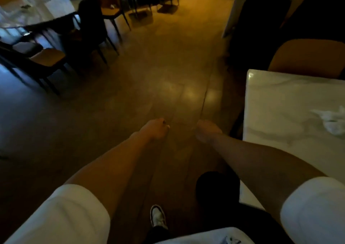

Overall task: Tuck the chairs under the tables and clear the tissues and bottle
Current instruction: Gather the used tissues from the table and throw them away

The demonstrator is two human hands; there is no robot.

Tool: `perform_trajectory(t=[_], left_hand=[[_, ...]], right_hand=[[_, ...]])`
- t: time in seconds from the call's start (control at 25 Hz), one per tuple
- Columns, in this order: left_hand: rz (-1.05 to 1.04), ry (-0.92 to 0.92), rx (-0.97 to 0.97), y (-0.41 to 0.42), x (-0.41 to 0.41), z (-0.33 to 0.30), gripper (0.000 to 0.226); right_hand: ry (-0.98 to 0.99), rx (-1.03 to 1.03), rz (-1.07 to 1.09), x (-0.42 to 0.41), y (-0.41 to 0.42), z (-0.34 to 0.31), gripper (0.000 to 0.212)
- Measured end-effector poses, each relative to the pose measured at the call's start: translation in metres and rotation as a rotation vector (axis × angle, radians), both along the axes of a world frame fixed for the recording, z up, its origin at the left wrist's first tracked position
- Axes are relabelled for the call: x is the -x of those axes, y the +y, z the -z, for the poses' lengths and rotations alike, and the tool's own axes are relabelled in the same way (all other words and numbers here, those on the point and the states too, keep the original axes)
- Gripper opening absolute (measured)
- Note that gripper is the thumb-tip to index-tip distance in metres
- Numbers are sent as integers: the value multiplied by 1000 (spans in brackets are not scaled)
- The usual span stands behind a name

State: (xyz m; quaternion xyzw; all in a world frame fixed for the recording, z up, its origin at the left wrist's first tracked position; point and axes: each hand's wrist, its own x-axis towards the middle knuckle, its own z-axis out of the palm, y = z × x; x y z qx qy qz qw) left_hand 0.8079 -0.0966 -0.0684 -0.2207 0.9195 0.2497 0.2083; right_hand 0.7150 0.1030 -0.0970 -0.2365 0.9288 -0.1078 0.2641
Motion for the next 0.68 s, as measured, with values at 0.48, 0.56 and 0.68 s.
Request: perform_trajectory(t=[0.48,0.56,0.68], left_hand=[[639,35,18,-24,246,5,48],[703,44,36,-12,288,7,47],[825,20,82,9,339,3,48]], right_hand=[[-70,89,550,130,-9,4,44],[-60,70,628,158,7,11,49],[-112,61,726,186,25,10,56]])
